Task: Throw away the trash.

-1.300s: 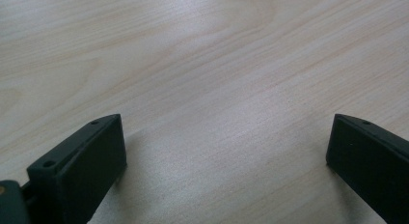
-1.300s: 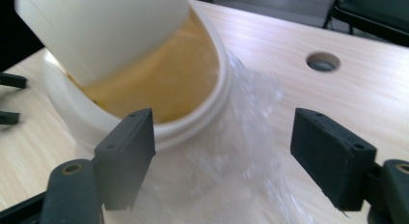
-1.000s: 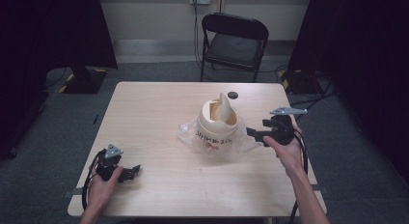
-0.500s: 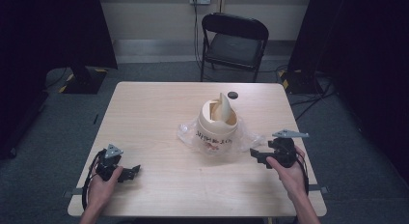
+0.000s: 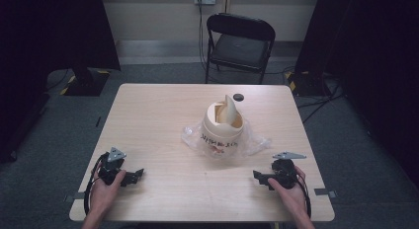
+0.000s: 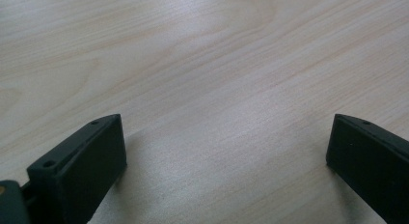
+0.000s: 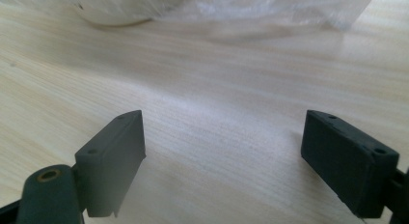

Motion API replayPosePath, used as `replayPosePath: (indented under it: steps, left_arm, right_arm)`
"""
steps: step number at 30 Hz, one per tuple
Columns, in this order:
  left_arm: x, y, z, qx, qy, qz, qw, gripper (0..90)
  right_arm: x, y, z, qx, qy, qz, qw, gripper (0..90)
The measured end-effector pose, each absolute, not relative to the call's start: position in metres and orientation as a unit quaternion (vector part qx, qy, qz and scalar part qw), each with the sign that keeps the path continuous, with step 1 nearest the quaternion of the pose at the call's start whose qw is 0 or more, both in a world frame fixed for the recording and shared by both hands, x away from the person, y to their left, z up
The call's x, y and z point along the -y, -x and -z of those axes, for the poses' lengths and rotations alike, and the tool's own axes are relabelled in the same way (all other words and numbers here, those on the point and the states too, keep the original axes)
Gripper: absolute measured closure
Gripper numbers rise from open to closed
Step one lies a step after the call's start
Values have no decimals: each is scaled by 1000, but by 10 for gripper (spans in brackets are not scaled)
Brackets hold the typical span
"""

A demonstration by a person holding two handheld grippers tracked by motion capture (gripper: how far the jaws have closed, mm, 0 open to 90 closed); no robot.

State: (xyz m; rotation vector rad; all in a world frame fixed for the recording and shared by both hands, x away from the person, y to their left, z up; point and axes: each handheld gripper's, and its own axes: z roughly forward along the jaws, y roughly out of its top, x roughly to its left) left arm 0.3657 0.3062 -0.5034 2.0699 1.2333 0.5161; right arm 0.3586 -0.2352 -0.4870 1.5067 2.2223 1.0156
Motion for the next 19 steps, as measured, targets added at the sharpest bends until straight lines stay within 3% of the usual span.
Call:
replayPosePath:
  steps: [5,11,19]
  left_arm:
    - [-306,-366,503,-472,-792,-197,332,0]
    - [-306,-366,503,-472,-792,-197,332,0]
    - [-306,-366,503,-472,-792,-198,332,0]
  right_arm:
    - [225,-358,490,-777,-510,-335,156,140]
    - [213,-357,497,-776,-501,-319,213,116]
    - [211,-355,501,-766,-505,-329,224,100]
